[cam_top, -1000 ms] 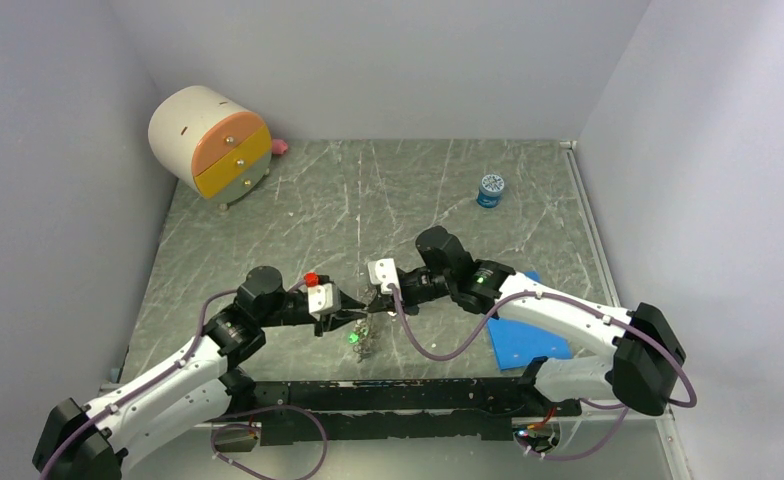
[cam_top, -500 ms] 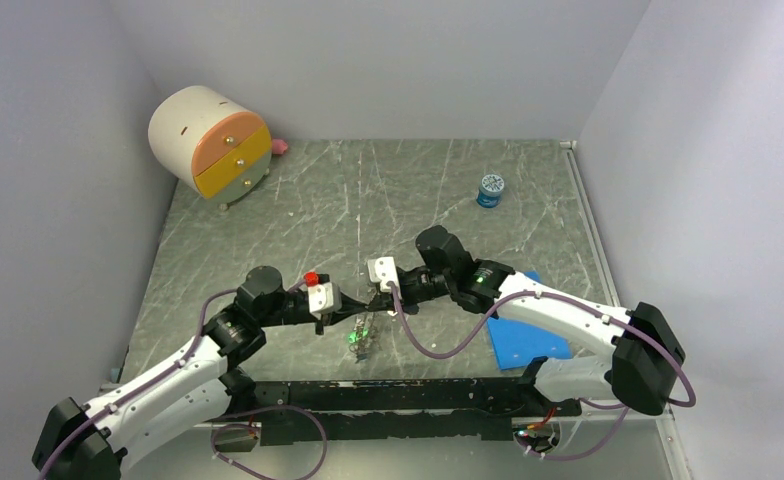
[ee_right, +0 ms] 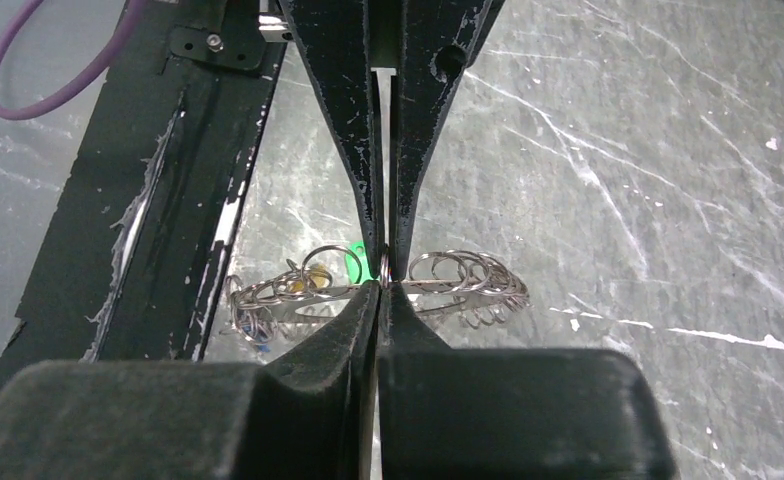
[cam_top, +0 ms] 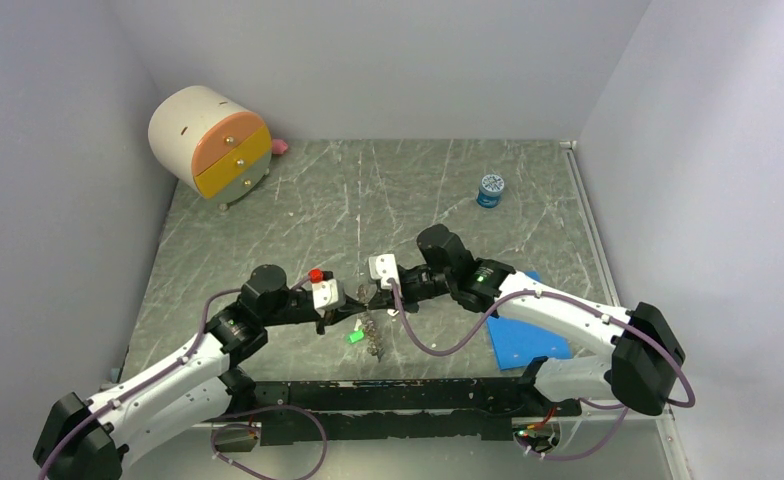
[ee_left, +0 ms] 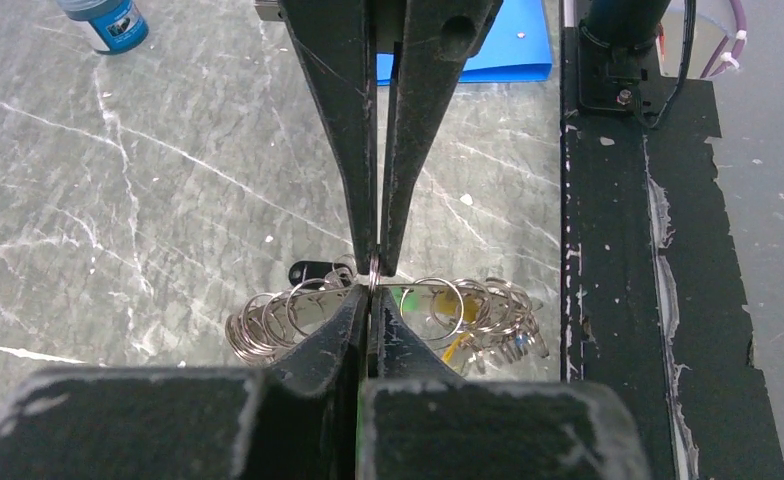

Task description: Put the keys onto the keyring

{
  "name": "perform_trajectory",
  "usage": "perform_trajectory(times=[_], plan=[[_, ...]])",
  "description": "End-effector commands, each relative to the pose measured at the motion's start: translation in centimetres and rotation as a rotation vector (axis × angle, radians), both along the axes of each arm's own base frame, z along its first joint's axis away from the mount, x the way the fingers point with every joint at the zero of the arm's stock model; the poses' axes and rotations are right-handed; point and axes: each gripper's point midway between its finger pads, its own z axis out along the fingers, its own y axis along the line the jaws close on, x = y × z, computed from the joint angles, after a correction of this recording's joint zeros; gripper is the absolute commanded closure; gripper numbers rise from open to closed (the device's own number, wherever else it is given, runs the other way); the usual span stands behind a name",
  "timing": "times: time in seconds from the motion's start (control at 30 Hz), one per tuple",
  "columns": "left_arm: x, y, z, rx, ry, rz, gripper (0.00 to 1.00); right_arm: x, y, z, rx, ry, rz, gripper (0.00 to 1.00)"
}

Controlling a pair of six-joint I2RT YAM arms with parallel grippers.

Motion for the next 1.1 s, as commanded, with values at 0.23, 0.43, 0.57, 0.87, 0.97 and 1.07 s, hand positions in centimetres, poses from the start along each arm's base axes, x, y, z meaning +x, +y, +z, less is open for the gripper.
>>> perform_trajectory(times=[0.23, 0.43, 0.57, 0.87, 0.97, 1.07], plan=[[0.4, -0.3, 2.3, -0.103, -0.027, 0.029, 0.97, 2.6, -1.1, 5.1, 0.279, 0.03, -0.102, 0.31], [0.2, -0.1, 2.7, -0.153, -0.068, 0.04, 0.98, 5.1, -4.0, 6.5, 0.403, 0.059, -0.267, 0.03], [0.0, 0.0, 3.1, -0.185, -0.113, 0.026, 0.97, 6.4, -5.1, 6.6, 0.46, 0.053, -0.384, 0.01], [0.3, 0.5, 3.3, -0.176, -0.171, 0.054, 0.97, 11.5, -7.0, 3.9, 0.304, 0.277, -0.796, 0.01], [0.8, 1.0, 3.4, -0.179, -0.178, 0.095, 0.97, 11.1, -7.1, 1.9, 0.26, 0.302, -0.8, 0.01], [0.9, 1.3, 3.5, -0.173, -0.18, 0.117, 0.97, 10.9, -7.6, 0.6, 0.256, 0.372, -0.853, 0.01]])
